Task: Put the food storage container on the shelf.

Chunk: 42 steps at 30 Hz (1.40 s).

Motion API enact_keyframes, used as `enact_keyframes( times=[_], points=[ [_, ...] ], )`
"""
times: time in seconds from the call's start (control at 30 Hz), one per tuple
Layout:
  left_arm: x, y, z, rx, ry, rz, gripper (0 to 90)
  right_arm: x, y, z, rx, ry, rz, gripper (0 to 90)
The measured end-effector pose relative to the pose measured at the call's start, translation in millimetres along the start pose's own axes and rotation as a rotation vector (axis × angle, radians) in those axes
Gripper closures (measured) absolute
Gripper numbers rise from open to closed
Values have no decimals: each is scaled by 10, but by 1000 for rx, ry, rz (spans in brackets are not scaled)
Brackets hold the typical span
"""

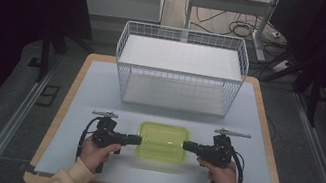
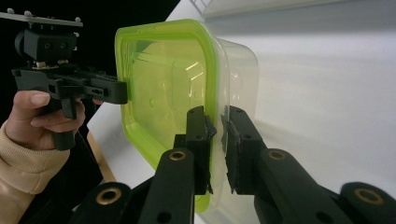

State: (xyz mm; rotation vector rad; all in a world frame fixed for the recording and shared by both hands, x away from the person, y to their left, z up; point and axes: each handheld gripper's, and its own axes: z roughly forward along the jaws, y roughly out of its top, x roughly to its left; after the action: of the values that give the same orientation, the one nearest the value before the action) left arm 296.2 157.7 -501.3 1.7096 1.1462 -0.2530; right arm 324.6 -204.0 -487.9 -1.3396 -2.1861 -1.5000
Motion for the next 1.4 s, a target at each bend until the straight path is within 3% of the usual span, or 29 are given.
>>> enact_keyframes(
  times=[0.4, 0.63, 1.13, 1.4],
  points=[
    [-62, 184, -37, -21, -10, 42, 816, 56, 131, -88, -38, 5, -20, 807],
    [-163, 302, -114, -45, -8, 67, 816, 138, 238, -160, -68, 2, -61, 808],
    [-229, 443, -126, -48, -11, 88, 816, 167, 336, -239, -100, 3, -80, 808],
    [-276, 528, -181, -76, -10, 100, 816, 243, 457, -279, -114, -2, -120, 808]
  ],
)
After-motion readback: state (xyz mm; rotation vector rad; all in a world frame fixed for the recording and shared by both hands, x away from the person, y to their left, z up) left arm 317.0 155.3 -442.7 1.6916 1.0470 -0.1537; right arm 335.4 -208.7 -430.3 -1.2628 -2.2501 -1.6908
